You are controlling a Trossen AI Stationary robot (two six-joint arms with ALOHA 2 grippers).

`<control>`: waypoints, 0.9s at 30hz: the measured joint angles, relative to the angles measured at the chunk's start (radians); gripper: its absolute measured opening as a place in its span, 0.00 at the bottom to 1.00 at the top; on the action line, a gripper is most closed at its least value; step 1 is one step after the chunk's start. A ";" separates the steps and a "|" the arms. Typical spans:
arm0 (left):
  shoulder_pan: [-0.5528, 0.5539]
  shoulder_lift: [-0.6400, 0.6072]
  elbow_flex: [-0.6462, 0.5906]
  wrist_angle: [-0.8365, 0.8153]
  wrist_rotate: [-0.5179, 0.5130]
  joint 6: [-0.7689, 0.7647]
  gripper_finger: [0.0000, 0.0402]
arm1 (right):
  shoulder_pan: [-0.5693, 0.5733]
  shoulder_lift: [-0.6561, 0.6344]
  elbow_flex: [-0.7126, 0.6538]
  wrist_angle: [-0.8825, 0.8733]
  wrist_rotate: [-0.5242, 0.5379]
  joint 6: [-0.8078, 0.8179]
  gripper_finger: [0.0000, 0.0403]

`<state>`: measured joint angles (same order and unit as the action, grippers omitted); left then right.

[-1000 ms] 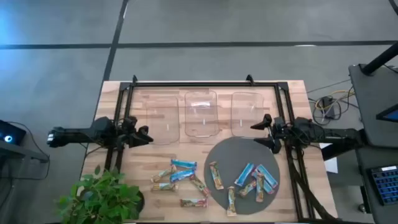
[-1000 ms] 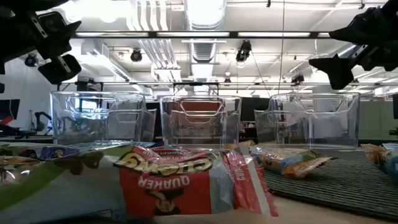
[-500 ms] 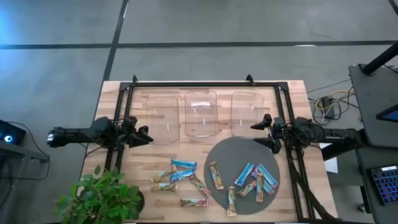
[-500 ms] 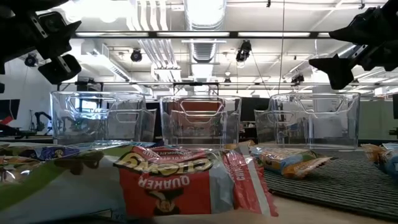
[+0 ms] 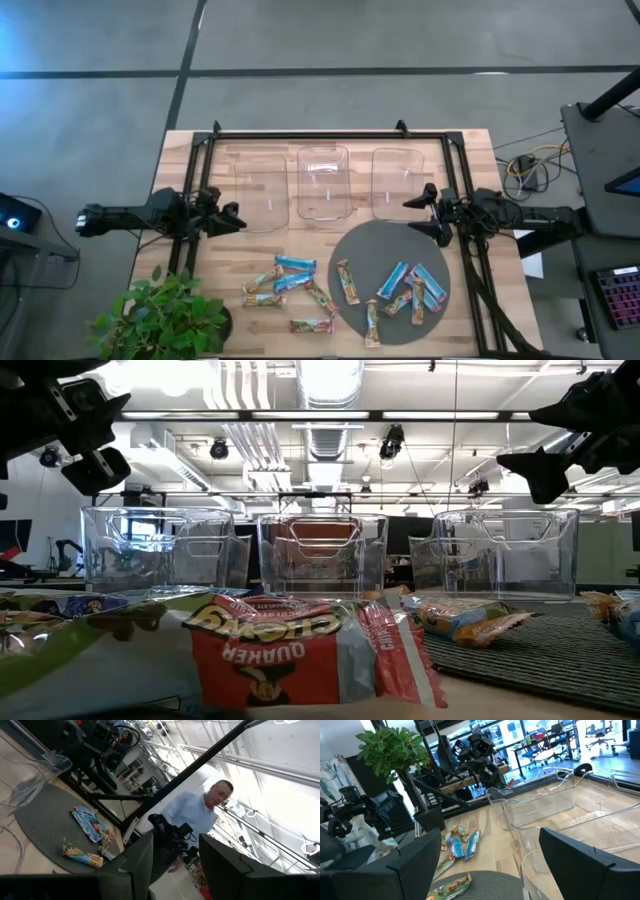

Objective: Pick and place Granola Bars by type

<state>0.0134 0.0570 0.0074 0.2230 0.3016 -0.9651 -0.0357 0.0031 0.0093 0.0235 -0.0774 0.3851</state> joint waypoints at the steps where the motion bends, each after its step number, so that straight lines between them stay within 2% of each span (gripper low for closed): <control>1: 0.000 0.000 0.000 0.000 0.000 0.000 0.35 | 0.000 0.000 0.000 0.000 0.000 0.000 0.81; 11: 0.000 0.000 0.000 0.000 0.000 0.000 0.35 | 0.000 0.000 0.000 0.011 0.000 0.031 0.81; 17: 0.000 0.000 0.000 0.000 0.000 0.000 0.35 | 0.000 0.013 0.000 -0.006 0.013 0.469 0.81; 19: 0.000 0.000 0.000 -0.001 -0.001 0.000 0.35 | 0.000 0.047 0.004 0.008 0.014 0.571 0.81; 23: 0.000 0.000 0.000 -0.002 -0.001 0.000 0.35 | 0.012 0.151 0.034 -0.013 -0.067 0.681 0.81; 25: 0.000 0.000 0.000 -0.002 -0.001 0.000 0.35 | 0.028 0.226 0.090 -0.090 -0.050 0.655 0.81; 27: 0.000 0.000 0.000 -0.002 0.000 0.000 0.35 | 0.034 0.306 0.167 -0.182 0.001 0.553 0.81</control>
<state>0.0133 0.0566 0.0072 0.2211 0.3011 -0.9653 -0.0021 0.3087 0.1762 -0.1587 -0.0767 0.9379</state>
